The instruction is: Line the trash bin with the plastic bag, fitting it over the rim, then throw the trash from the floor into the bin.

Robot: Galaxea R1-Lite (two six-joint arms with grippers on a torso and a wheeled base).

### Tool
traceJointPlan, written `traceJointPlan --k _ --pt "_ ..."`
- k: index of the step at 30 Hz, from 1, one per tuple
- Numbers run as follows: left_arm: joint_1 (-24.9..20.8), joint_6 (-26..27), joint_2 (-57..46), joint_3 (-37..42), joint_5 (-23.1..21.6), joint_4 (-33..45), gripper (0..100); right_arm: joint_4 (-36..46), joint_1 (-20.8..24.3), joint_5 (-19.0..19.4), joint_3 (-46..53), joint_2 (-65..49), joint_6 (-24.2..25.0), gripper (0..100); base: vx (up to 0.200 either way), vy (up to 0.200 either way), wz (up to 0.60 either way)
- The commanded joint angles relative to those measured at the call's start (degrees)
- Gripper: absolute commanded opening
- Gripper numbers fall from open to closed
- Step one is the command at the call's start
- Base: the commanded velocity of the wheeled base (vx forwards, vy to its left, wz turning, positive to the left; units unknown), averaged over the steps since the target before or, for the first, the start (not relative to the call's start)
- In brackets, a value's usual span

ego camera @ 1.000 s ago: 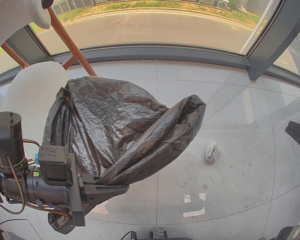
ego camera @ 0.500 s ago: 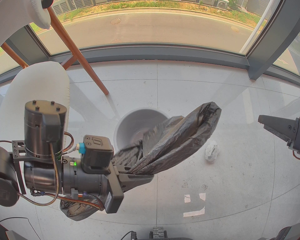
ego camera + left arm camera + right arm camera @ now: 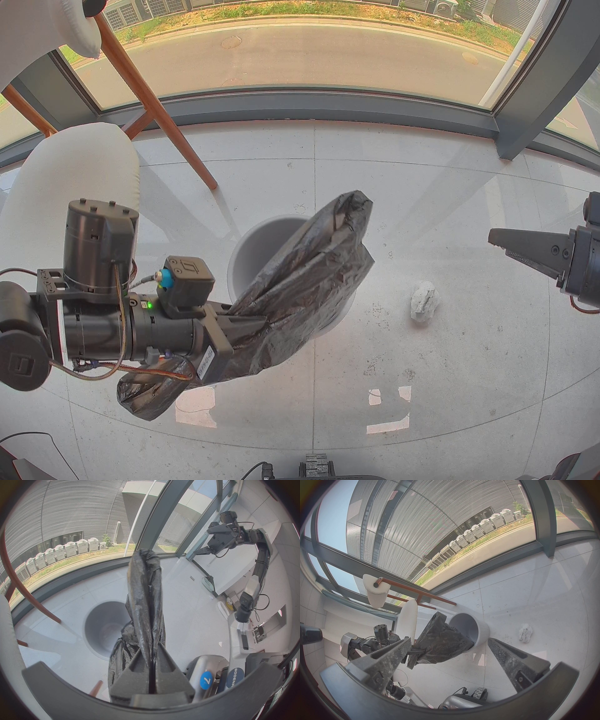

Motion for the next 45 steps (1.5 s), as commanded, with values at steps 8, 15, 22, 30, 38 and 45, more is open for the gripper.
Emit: traceJointPlan --k 8,15,22,30,38,45 --pt "-0.12 2.87 4.84 -5.75 2.12 -0.02 0 -6.03 5.24 -1.02 -5.39 14.39 3.32 100 0.0 0.0 0.0" --pt "-0.29 3.13 4.84 -5.4 2.82 -0.19 0 -5.59 7.09 -1.89 -11.19 21.51 3.5 100 0.0 0.0 0.0" --pt "-0.29 4.01 4.84 -5.13 7.04 -3.1 0 -5.33 9.37 -8.05 -18.4 29.68 3.94 100 0.0 0.0 0.0" --pt "-0.56 5.5 4.58 -3.55 7.66 -3.18 0 -5.06 9.37 -9.63 -26.13 35.66 4.02 100 0.0 0.0 0.0" --pt "-0.65 5.5 4.23 -2.58 7.83 -3.27 0 -1.37 9.28 -12.88 -32.72 39.26 4.02 100 0.0 0.0 0.0" --pt "-0.65 4.89 4.32 -2.58 10.82 -5.2 0 1.09 9.46 -14.9 -31.67 38.74 4.02 100 0.0 0.0 0.0"
